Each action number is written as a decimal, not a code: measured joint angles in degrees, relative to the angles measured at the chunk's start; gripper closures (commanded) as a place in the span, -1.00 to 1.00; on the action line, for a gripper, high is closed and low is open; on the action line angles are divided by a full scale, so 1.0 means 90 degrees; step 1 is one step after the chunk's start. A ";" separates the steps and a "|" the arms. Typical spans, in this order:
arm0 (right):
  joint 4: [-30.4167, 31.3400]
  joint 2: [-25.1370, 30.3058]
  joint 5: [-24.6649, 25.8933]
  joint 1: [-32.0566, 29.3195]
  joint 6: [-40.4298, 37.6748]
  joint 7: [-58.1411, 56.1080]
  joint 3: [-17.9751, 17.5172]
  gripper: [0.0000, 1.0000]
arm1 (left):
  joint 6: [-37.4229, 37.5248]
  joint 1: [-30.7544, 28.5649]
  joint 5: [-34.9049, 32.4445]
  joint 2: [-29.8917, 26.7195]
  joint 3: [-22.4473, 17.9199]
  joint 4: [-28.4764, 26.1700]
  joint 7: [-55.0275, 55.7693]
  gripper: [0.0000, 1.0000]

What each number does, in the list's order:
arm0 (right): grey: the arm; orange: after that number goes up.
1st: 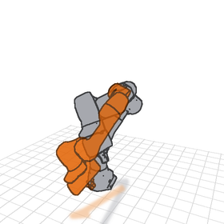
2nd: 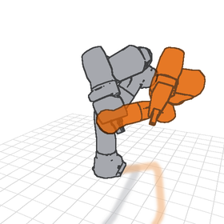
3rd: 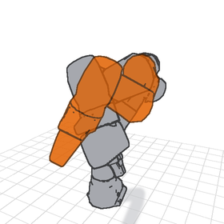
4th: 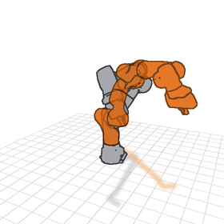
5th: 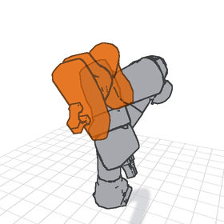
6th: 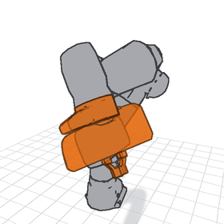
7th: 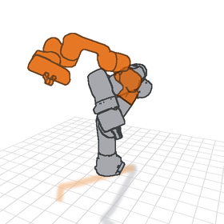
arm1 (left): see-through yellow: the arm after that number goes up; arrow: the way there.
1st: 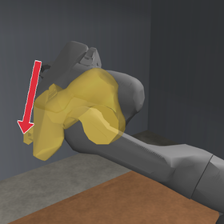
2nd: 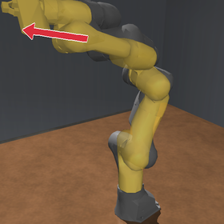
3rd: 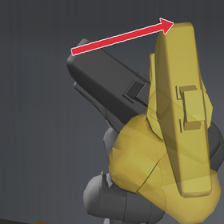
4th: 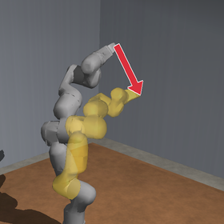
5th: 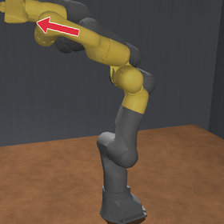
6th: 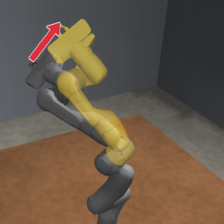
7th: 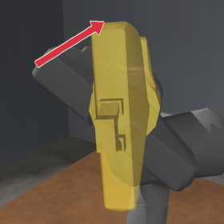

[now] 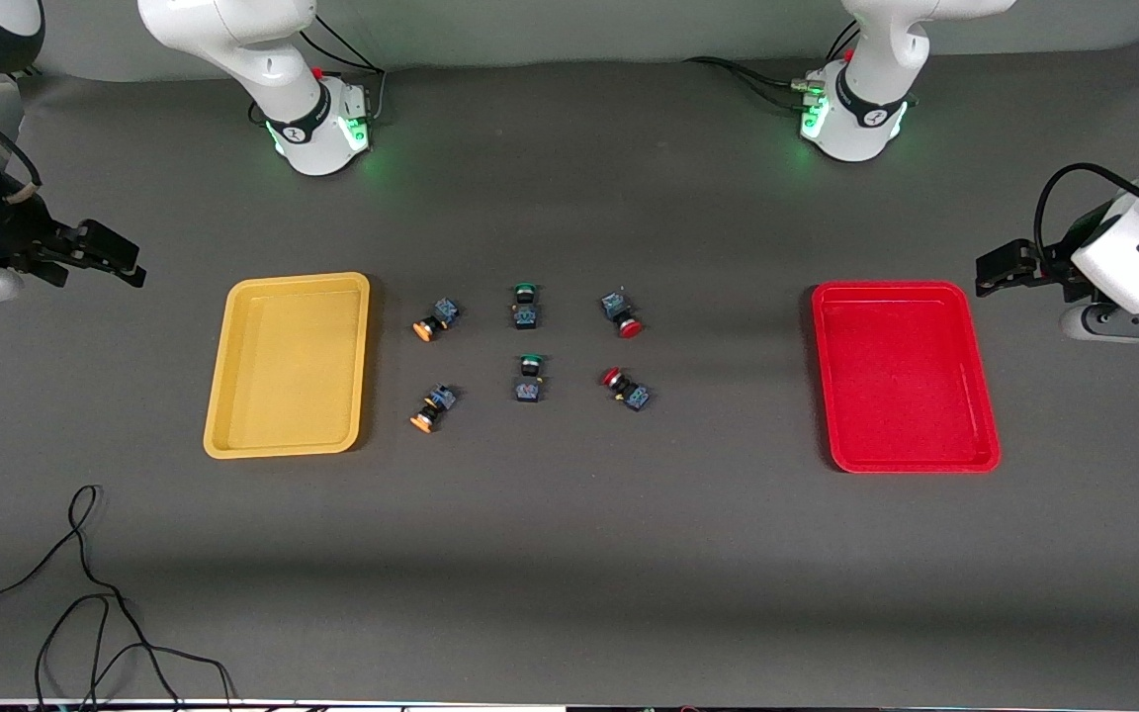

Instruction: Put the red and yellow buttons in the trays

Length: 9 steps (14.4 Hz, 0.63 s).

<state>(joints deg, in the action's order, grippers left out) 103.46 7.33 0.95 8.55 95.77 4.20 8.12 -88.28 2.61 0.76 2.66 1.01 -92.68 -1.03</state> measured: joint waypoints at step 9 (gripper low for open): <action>-0.0051 -0.0209 -0.0133 0.0034 -0.0036 0.0425 -0.0096 -1.00 | 0.0028 0.0028 0.0007 -0.0007 0.0031 -0.0010 0.0038 -1.00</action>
<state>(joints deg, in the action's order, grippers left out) 103.01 5.45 -0.25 8.85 95.44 8.02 7.25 -88.03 2.86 0.83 2.60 1.29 -92.77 -0.69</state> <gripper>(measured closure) 0.000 0.000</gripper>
